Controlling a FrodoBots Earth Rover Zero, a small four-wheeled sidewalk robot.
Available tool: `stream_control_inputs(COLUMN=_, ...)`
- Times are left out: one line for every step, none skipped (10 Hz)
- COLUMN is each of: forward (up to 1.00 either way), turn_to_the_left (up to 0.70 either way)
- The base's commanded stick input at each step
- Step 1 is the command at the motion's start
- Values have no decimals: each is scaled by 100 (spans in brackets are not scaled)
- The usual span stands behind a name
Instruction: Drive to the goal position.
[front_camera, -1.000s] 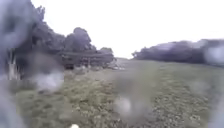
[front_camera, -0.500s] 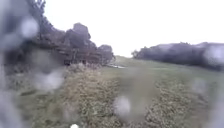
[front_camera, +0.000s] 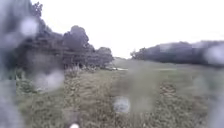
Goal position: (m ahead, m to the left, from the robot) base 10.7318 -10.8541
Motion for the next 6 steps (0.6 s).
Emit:
stream_control_inputs(forward=85, turn_to_the_left=0)
stream_control_inputs(forward=85, turn_to_the_left=0)
stream_control_inputs(forward=85, turn_to_the_left=0)
stream_control_inputs(forward=85, turn_to_the_left=0)
stream_control_inputs(forward=85, turn_to_the_left=0)
stream_control_inputs(forward=85, turn_to_the_left=0)
